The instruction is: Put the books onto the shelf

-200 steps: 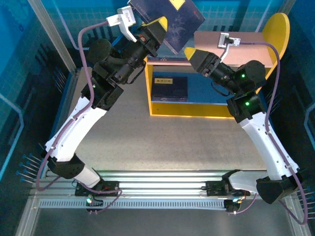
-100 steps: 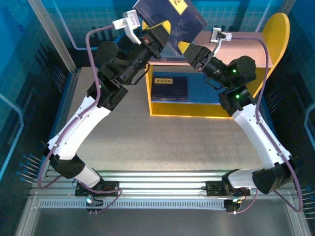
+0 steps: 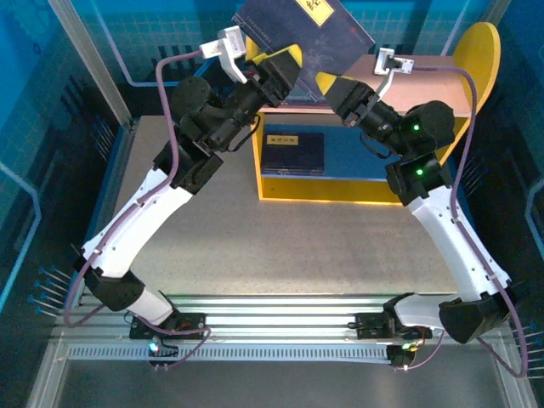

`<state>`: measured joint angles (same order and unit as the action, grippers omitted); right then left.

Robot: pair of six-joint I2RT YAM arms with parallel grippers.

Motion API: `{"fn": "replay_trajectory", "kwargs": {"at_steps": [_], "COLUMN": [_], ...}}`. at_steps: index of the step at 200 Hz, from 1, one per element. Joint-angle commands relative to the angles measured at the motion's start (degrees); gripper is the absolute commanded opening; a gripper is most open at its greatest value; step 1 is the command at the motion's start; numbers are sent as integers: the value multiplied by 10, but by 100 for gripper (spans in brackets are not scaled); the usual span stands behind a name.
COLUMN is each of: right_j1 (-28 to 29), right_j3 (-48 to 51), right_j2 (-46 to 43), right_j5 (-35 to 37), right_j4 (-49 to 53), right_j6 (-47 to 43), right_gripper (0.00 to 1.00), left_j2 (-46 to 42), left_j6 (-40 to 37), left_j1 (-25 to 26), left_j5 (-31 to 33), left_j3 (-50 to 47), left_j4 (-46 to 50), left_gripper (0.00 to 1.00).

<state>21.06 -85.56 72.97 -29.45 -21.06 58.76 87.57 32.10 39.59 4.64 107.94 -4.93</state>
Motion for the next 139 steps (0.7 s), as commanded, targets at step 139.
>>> {"fn": "replay_trajectory", "kwargs": {"at_steps": [139], "right_j1": [-169], "right_j3": [-104], "right_j2": [-14], "right_j5": [-344], "right_j4": [408], "right_j6": [-246], "right_gripper": [13], "left_j2": [-178], "left_j6": [-100], "left_j1": [-156], "left_j5": [-222], "left_j3": [-29], "left_j4": [468], "left_gripper": [65]}}
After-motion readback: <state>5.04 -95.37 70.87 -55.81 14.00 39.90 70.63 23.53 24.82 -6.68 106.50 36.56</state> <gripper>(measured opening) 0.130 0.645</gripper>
